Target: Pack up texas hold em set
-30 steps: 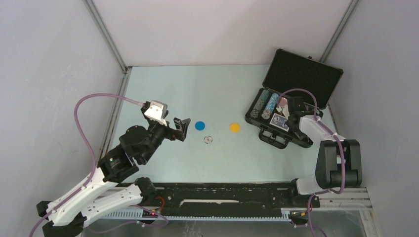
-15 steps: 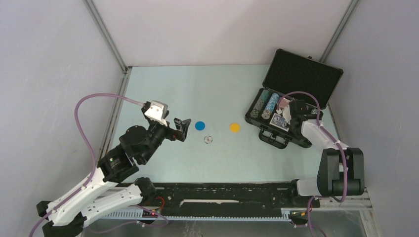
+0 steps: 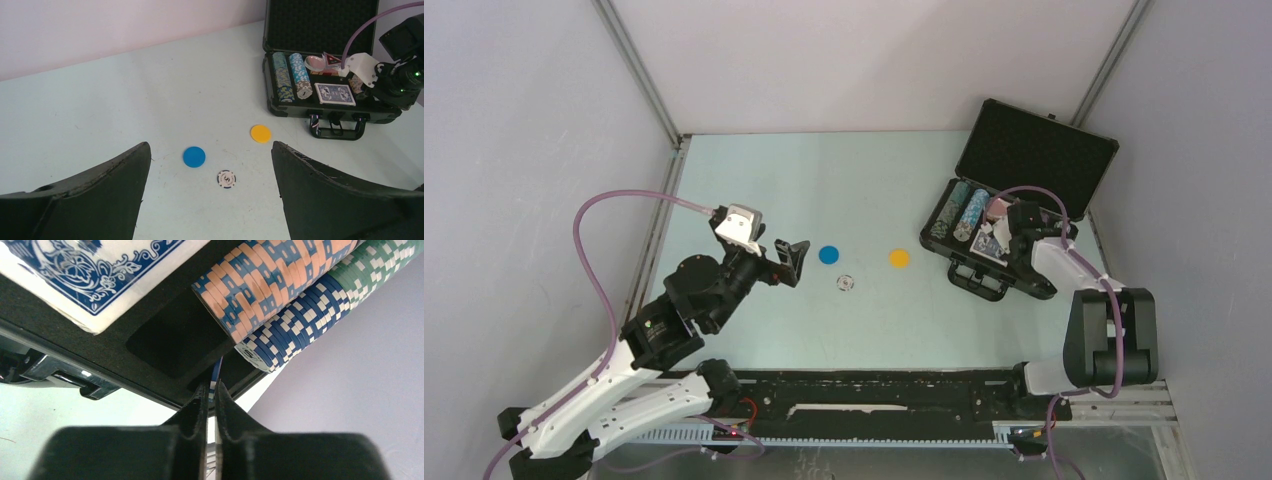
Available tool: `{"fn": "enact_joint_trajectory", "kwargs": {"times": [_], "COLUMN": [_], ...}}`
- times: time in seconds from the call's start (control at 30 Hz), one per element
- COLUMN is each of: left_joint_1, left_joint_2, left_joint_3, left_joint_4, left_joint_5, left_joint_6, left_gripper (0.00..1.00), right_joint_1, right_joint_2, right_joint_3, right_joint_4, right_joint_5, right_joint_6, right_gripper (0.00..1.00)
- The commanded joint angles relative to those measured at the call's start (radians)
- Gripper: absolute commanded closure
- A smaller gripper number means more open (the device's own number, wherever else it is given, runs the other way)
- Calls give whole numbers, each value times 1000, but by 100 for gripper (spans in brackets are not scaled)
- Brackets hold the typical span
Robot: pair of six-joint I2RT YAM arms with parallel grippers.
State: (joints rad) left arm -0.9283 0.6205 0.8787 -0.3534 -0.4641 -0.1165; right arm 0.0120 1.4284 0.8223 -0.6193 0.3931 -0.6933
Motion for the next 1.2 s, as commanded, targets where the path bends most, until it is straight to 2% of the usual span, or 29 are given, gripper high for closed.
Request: {"fn": "enact_joint_trajectory", "kwargs": {"times": [0.0,0.3,0.5,0.63,0.8,0.9,1.17], "left_joint_1": [-12,-26,-26,-26,-26,-26,-26], "left_joint_2": [-3,2,5,7,7,8,4], "left_joint_3": [-18,-18,-20,-20,-20,-20,-20], "left_joint_4": [19,17,17,17,17,17,16], "left_joint_5": [-9,-16,-22,-22,-19,-17,-21], "left_joint_6": [-13,-9,-6,-5,-5,-5,-3], "left_gripper": [5,5,5,5,6,6,6], "right_joint_1": [-44,-66,-62,-47,-42,-34,-31], "right_joint_2": [29,-2,51,44,35,33,44], "right_joint_3": [85,93,126,126,123,119,108], "right_joint_4": [-64,-72,-51,-39,-25,-16,33], "right_joint_5": [14,-135,-81,-35,5,27,120], "right_joint_6": [-31,-182,-192,-181,-172,-169,-153], "right_gripper": [100,100,100,82,74,57,55]}}
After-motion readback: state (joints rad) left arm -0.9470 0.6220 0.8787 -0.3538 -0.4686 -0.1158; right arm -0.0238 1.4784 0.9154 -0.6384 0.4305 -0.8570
